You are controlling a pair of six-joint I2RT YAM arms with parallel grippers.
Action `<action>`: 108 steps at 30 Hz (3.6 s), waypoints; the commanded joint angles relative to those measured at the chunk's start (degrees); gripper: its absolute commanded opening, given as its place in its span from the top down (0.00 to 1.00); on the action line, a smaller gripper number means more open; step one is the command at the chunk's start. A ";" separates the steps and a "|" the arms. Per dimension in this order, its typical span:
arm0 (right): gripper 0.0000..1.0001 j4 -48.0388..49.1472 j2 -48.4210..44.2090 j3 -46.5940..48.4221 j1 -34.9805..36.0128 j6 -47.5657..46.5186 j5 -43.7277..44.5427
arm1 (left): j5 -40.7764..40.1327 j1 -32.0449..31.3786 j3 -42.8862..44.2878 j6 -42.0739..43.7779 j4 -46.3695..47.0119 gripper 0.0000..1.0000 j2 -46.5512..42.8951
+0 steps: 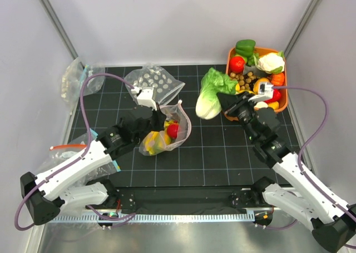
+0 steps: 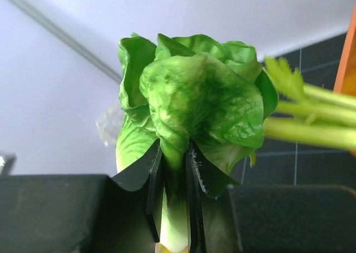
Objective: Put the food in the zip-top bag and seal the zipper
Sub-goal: Place the fake vegetable in the zipper food storage bag.
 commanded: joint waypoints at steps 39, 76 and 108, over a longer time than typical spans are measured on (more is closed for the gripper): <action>0.99 33.29 -2.54 -18.93 20.00 -18.06 -10.86 | 19.69 0.10 2.23 -3.22 5.75 0.95 2.69; 0.91 10.97 25.50 0.05 41.81 -51.65 -5.19 | -7.47 0.19 -1.03 -2.42 -0.93 0.94 -16.12; 0.99 16.94 33.48 2.07 19.40 -25.73 -28.92 | 22.31 0.36 14.00 -4.01 3.82 0.99 2.42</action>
